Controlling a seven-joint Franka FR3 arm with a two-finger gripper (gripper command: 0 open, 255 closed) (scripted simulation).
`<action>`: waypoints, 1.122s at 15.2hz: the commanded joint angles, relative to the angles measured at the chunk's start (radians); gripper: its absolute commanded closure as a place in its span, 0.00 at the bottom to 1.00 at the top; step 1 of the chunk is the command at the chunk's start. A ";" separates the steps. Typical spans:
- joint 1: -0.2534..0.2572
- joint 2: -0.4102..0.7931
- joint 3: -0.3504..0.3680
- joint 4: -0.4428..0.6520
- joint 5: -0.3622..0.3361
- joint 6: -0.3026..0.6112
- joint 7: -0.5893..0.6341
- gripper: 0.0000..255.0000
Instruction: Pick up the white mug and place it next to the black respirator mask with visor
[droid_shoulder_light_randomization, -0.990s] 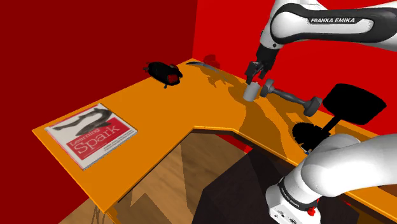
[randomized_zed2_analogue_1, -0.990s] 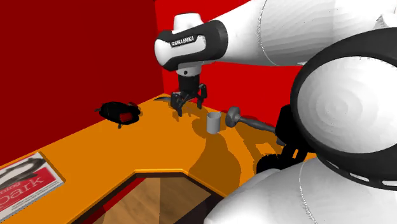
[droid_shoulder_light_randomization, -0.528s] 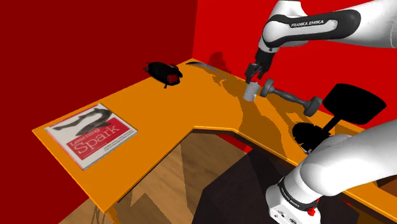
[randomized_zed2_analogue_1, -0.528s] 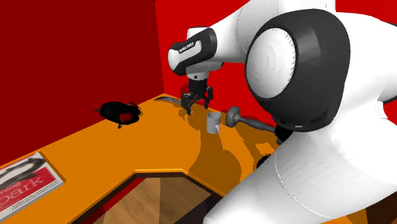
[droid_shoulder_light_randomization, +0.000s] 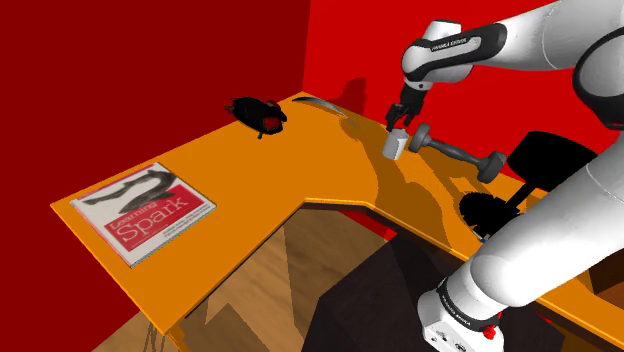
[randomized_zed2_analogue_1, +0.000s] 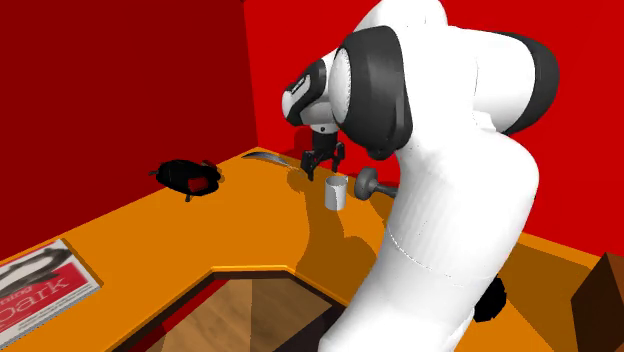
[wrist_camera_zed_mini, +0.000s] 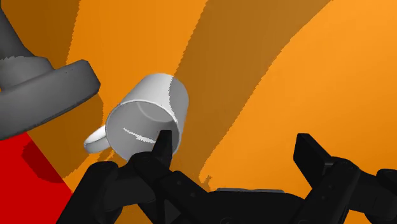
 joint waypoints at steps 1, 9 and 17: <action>-0.010 0.083 -0.022 0.051 0.044 0.026 -0.049 0.00; -0.041 0.228 -0.035 0.101 0.132 0.104 -0.132 0.00; -0.043 0.248 -0.032 0.089 0.145 0.134 -0.141 0.00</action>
